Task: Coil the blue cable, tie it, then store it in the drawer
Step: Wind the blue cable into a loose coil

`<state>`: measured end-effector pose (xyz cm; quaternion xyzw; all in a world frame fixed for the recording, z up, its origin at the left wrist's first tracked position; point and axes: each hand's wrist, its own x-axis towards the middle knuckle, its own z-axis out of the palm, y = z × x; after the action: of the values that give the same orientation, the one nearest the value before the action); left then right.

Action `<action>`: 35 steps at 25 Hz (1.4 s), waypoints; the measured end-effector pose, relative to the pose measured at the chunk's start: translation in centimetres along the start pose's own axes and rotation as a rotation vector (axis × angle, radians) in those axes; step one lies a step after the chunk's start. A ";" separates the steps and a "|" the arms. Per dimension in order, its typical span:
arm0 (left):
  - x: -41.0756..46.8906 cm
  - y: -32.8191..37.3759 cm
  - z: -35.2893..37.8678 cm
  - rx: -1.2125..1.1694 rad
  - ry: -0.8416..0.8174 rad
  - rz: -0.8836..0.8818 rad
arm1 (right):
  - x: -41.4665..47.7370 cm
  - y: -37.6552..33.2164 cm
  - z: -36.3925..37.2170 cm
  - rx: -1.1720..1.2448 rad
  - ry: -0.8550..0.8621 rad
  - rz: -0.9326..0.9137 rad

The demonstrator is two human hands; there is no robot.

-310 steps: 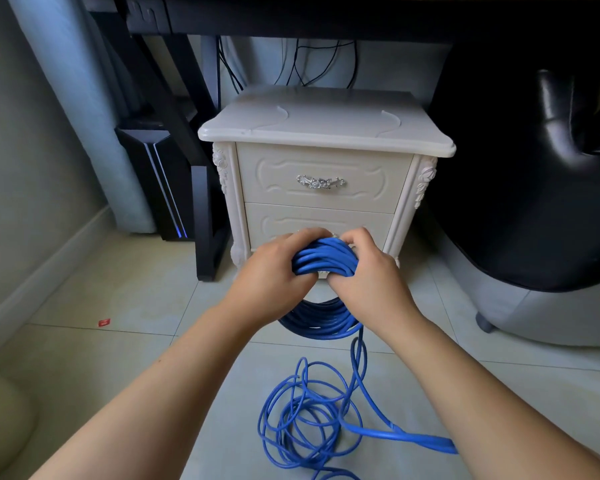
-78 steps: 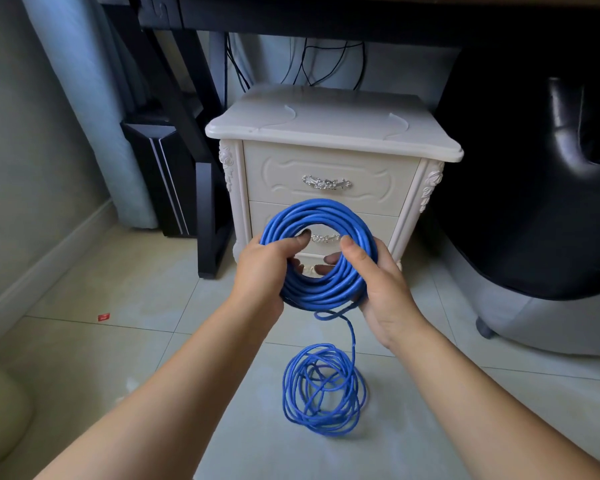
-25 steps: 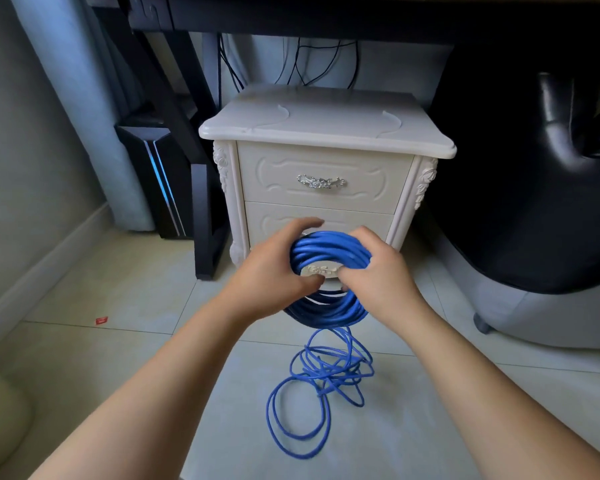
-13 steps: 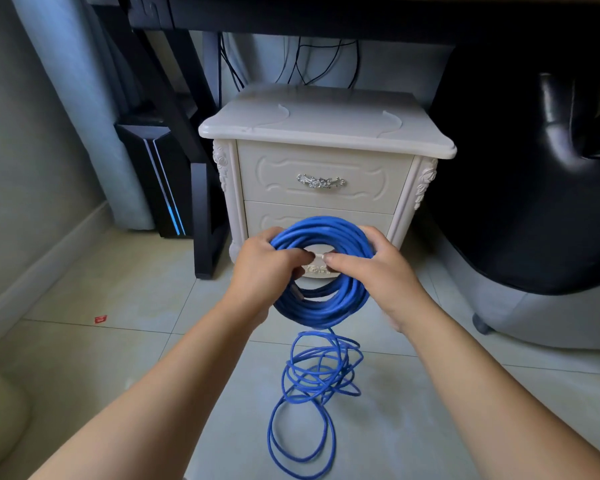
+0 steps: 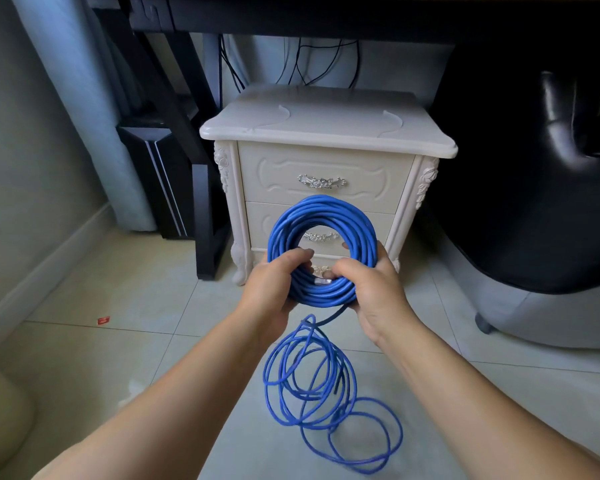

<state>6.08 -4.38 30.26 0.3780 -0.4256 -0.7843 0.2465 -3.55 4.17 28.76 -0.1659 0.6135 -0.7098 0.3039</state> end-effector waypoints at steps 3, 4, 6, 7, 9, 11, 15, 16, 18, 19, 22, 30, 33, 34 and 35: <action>-0.2 0.6 -0.2 0.111 -0.066 -0.016 | 0.2 -0.8 -0.5 -0.074 0.026 -0.051; -0.2 1.0 -0.3 0.157 -0.082 0.018 | 0.3 -1.2 -0.8 -0.101 0.020 -0.067; -0.1 1.9 -0.5 0.307 -0.086 0.159 | 0.4 -2.1 -1.5 -0.217 -0.019 -0.123; 0.0 2.3 -0.7 0.396 -0.087 0.250 | 0.4 -2.4 -1.7 -0.304 -0.054 -0.159; 0.1 2.9 -1.2 0.550 -0.135 0.412 | 0.1 -2.9 -1.8 -0.480 -0.139 -0.224; 0.0 3.0 -1.5 0.776 -0.218 0.522 | -0.1 -3.0 -1.7 -0.645 -0.209 -0.269; -0.3 2.4 -1.2 0.994 -0.137 0.583 | -0.5 -2.9 -1.3 -0.750 -0.233 -0.305; -0.2 2.3 -1.1 0.938 -0.089 0.572 | -0.6 -3.0 -1.2 -0.716 -0.210 -0.314; -0.1 2.2 -0.8 0.813 -0.048 0.549 | -0.7 -3.5 -1.1 -0.625 -0.172 -0.311; -0.2 2.3 -0.7 0.753 -0.050 0.531 | -0.7 -3.7 -1.2 -0.590 -0.167 -0.294; -0.2 2.4 -0.4 0.560 -0.003 0.466 | -0.4 -3.6 -1.7 -0.485 -0.185 -0.180; -0.5 1.1 0.7 0.007 0.078 0.276 | -0.5 -1.6 0.1 0.071 -0.083 -0.066; -0.4 1.4 0.6 0.112 -0.061 0.226 | -0.1 -2.5 -0.4 0.060 -0.002 -0.100; -0.3 1.7 0.3 0.192 -0.118 0.208 | 0.1 -2.8 -0.7 0.060 0.012 -0.101; -0.2 2.2 -0.1 0.282 -0.167 0.201 | 0.2 -3.2 -1.0 0.049 0.013 -0.101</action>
<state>6.38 -5.39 32.14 0.2978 -0.5859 -0.7170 0.2322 -5.04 5.03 31.68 -0.1845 0.5888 -0.7399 0.2679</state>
